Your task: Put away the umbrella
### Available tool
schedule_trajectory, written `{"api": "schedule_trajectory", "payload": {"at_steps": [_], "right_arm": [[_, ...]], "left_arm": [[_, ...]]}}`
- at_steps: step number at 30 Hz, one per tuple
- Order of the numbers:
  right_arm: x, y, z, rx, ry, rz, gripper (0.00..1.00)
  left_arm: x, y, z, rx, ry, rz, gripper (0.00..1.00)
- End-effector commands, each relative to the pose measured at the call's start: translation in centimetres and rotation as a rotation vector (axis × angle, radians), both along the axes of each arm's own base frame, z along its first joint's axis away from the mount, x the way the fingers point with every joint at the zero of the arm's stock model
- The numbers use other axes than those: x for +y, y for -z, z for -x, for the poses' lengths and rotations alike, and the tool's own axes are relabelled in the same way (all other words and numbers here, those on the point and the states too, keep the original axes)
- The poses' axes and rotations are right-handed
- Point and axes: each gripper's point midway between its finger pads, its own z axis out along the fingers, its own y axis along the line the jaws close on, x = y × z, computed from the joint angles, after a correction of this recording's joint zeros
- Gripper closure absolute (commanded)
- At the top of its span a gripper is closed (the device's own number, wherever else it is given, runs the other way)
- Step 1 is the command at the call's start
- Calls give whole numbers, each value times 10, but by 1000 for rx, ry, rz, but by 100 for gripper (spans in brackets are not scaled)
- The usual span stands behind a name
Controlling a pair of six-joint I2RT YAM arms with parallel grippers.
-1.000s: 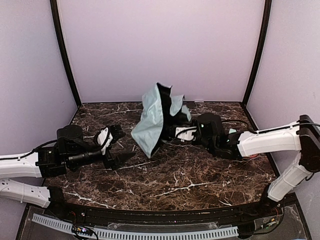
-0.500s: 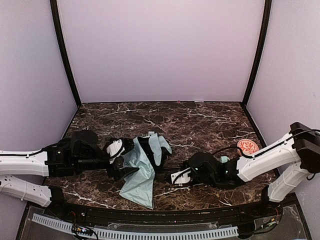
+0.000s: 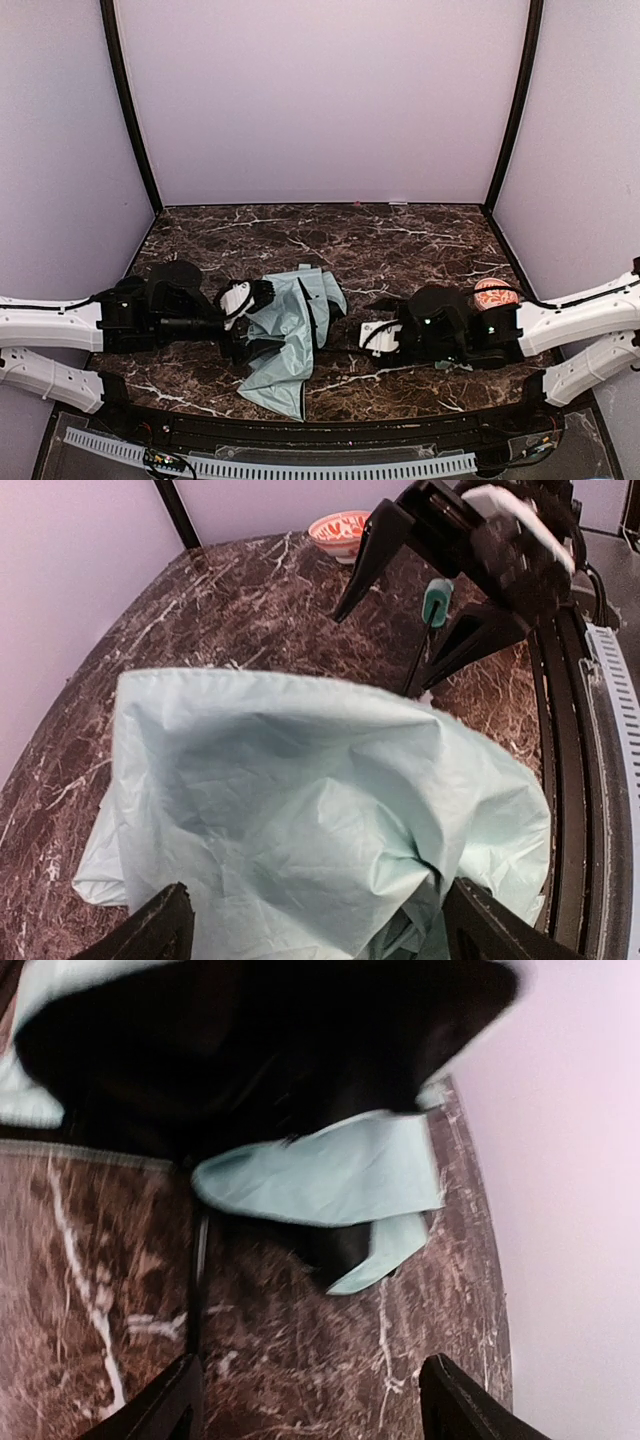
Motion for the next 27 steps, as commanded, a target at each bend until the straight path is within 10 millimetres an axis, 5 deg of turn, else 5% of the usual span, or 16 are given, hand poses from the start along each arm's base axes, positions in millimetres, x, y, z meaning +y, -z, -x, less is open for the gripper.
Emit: {"api": "schedule_trajectory", "payload": {"at_steps": [1, 4, 7, 12, 17, 20, 26, 27], "right_arm": [[15, -90, 8, 239, 21, -405, 21], [28, -129, 17, 456, 0, -606, 11], [54, -155, 9, 684, 77, -762, 7], [96, -130, 12, 954, 137, -648, 1], [105, -98, 32, 1121, 114, -575, 14], [110, -87, 32, 1141, 121, -567, 29], [121, -78, 32, 1172, 84, -553, 97], [119, -77, 29, 1171, 88, -555, 100]], "left_arm": [[6, -59, 5, -71, -5, 170, 11], [20, -71, 7, -59, -51, 199, 12], [37, -70, -7, -13, -202, 187, 24], [40, -49, -2, 165, -258, 116, 35], [56, -22, -7, 191, -345, 47, 17], [56, -13, -13, 162, -360, 44, 11], [48, 0, -30, 59, -370, 22, 14], [48, -1, -33, 44, -383, 17, 16]]}}
